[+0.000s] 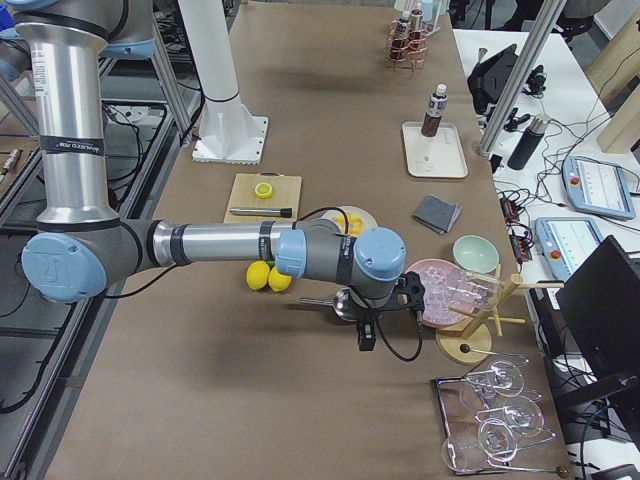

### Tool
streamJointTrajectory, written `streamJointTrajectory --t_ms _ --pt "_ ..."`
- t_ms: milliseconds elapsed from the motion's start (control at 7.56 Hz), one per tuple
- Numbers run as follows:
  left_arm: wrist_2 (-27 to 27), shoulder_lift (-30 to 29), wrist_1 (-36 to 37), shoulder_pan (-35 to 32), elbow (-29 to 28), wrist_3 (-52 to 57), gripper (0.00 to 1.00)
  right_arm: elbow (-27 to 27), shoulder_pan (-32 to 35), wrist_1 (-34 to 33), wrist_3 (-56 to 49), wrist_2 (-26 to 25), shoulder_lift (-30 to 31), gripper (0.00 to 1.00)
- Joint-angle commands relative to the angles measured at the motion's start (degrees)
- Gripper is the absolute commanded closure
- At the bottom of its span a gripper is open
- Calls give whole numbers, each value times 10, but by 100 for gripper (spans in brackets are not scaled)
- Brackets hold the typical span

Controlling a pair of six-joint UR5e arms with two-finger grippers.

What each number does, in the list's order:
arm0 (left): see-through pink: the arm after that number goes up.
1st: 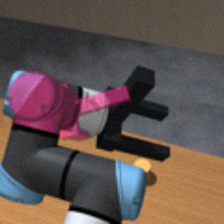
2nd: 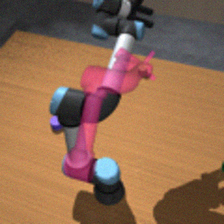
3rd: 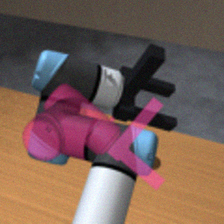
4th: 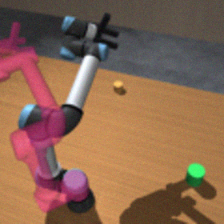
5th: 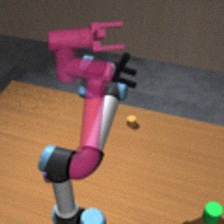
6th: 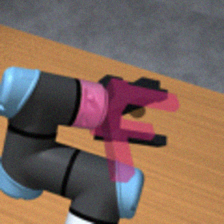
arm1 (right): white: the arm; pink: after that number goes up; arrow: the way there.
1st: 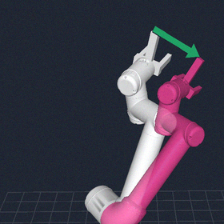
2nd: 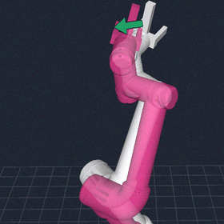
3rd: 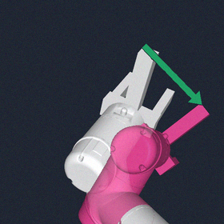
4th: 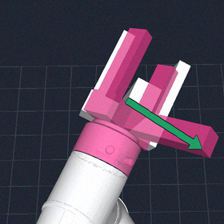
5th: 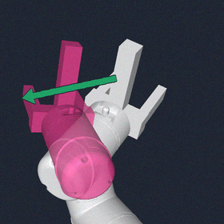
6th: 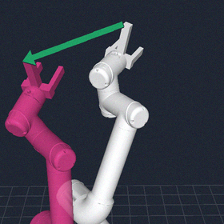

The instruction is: Place donut on tray

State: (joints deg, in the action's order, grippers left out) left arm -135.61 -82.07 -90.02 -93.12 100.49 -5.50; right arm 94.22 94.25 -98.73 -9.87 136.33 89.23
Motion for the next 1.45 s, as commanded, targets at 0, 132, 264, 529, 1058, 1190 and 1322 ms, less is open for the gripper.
streamJointTrajectory --t_ms 0,132,264,529,1058,1190,1322 --pt "1 6 1 0 1 0 2 17 1 0 1 7 12 0" --pt "1 7 1 0 1 0 2 19 0 1 1 8 11 0" --pt "2 7 1 0 0 0 2 20 -2 1 1 9 10 0" --pt "2 7 1 0 -3 0 2 21 -41 9 18 5 1 0" --pt "2 6 2 0 -1 -1 2 24 -195 190 328 3 -2 0" --pt "2 6 2 0 0 -1 2 23 -227 227 381 2 -2 0" --pt "2 6 2 0 0 -1 2 24 -253 258 433 1 -1 0"
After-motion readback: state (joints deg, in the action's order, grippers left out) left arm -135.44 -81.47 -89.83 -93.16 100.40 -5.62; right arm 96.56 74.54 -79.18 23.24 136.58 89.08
